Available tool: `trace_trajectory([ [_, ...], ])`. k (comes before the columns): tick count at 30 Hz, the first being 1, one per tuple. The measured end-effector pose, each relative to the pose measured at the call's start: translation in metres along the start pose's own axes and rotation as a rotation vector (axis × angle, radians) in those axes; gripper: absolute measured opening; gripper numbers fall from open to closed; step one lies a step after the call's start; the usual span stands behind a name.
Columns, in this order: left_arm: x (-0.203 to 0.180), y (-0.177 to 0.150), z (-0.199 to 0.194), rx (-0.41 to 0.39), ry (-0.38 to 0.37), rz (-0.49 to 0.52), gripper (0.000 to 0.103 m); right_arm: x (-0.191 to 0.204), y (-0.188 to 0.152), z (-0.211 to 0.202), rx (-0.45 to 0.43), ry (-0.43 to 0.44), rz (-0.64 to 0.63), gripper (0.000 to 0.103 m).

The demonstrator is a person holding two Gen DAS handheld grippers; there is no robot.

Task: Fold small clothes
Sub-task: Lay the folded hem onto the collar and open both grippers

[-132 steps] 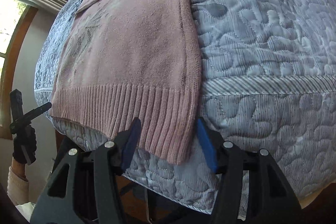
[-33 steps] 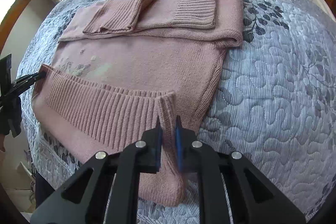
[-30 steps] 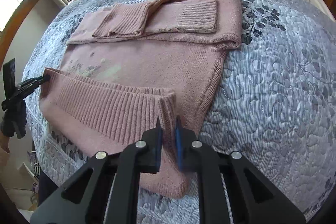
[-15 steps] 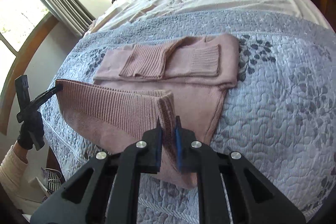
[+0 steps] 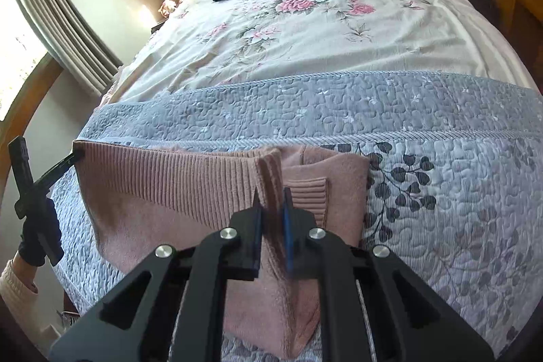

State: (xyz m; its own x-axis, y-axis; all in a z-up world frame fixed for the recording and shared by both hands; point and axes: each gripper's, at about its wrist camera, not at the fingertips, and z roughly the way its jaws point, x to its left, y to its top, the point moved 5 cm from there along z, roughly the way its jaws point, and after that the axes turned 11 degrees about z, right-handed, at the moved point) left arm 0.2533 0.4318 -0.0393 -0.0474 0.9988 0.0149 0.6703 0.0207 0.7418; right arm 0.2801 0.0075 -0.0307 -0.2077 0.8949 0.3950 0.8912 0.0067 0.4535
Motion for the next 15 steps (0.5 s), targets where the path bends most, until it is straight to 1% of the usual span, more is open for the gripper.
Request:
trace_trajectory([
  [3, 0.007, -0.002, 0.033, 0.037, 0.028, -0.005, 0.009, -0.012, 0.014, 0.030, 0.019, -0.021, 0.026, 0.009],
  [6, 0.010, -0.009, 0.064, 0.081, 0.047, -0.002, 0.009, -0.022, 0.021, 0.062, 0.046, -0.047, 0.035, 0.009],
  [11, 0.010, -0.029, 0.109, 0.151, 0.079, 0.016, 0.009, -0.035, 0.019, 0.111, 0.098, -0.129, 0.008, 0.009],
  [15, 0.017, -0.042, 0.130, 0.184, 0.096, 0.000, 0.009, -0.045, 0.015, 0.137, 0.128, -0.162, 0.002, 0.009],
])
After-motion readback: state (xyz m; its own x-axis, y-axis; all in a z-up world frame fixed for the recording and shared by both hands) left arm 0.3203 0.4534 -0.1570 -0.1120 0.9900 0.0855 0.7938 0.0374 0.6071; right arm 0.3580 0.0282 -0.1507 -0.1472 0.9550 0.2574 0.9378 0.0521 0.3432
